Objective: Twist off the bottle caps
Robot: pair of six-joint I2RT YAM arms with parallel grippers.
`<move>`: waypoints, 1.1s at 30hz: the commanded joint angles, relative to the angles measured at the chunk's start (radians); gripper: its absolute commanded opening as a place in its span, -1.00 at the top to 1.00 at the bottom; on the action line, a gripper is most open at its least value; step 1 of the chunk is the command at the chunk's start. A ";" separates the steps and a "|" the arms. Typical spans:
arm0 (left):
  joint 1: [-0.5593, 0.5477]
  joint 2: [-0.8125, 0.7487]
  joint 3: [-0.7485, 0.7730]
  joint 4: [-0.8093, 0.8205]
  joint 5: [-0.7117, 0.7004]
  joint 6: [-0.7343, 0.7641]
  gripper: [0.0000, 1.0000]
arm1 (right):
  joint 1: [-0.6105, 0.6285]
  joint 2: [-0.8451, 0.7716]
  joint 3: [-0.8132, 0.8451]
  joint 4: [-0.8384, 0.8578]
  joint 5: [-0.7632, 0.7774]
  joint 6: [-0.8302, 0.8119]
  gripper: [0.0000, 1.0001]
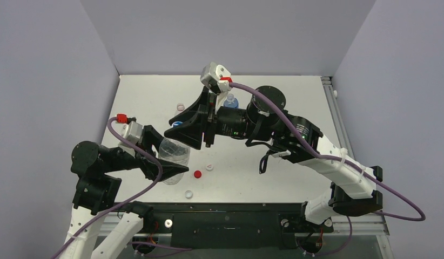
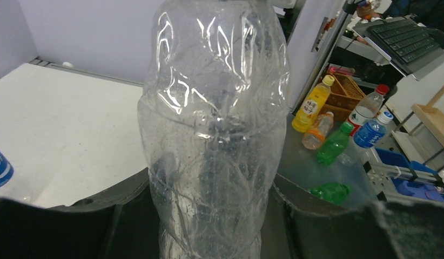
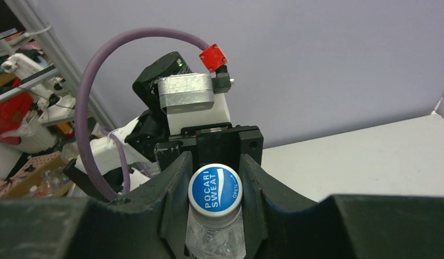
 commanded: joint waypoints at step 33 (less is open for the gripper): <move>0.003 -0.057 -0.001 -0.228 -0.530 0.550 0.76 | 0.140 0.180 0.219 -0.085 0.801 0.081 0.60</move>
